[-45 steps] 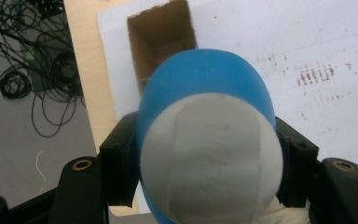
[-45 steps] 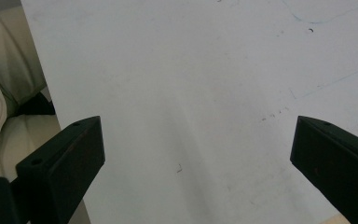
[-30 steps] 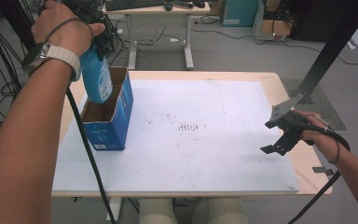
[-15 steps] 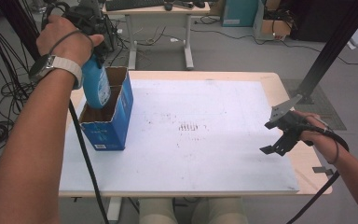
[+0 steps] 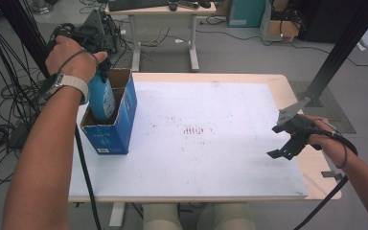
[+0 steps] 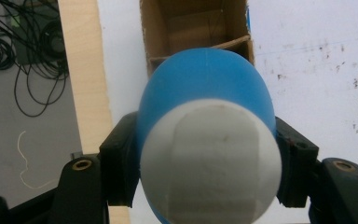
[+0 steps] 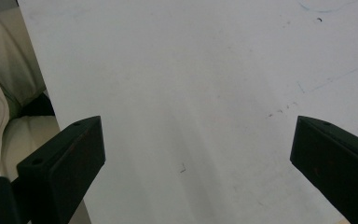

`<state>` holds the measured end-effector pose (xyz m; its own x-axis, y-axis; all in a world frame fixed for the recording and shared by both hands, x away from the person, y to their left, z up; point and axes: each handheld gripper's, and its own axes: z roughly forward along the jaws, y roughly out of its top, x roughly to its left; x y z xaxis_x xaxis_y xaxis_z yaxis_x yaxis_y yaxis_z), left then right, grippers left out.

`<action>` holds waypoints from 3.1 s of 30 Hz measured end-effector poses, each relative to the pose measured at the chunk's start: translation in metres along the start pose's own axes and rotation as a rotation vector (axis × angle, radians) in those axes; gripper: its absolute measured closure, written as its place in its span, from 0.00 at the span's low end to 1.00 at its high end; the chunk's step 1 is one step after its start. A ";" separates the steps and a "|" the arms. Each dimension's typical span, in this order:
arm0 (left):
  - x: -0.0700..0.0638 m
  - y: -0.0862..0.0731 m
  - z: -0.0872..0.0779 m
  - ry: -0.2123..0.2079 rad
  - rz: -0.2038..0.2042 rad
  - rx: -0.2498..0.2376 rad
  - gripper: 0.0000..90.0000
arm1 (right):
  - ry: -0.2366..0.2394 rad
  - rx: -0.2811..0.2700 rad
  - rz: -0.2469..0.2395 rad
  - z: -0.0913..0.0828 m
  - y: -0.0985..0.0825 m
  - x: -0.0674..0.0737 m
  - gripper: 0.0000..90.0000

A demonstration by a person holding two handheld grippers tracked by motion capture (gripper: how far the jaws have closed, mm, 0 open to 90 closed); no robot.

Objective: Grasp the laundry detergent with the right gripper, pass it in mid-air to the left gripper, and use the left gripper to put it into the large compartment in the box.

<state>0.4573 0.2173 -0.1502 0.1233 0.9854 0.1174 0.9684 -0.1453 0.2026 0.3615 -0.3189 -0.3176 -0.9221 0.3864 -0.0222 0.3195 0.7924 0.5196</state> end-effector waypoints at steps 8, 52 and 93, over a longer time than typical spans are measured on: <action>0.001 -0.002 0.020 0.000 -0.001 0.014 0.42 | 0.004 0.010 0.007 0.003 0.001 0.000 0.04; -0.012 -0.019 0.110 -0.016 -0.028 0.049 0.42 | 0.014 0.036 0.073 0.006 -0.006 0.002 0.04; -0.010 -0.019 0.111 -0.019 -0.027 0.052 0.42 | 0.016 0.038 0.067 0.005 -0.007 0.005 0.04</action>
<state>0.4617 0.2203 -0.2627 0.1008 0.9905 0.0936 0.9813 -0.1145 0.1550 0.3558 -0.3204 -0.3260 -0.9016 0.4319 0.0251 0.3884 0.7826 0.4865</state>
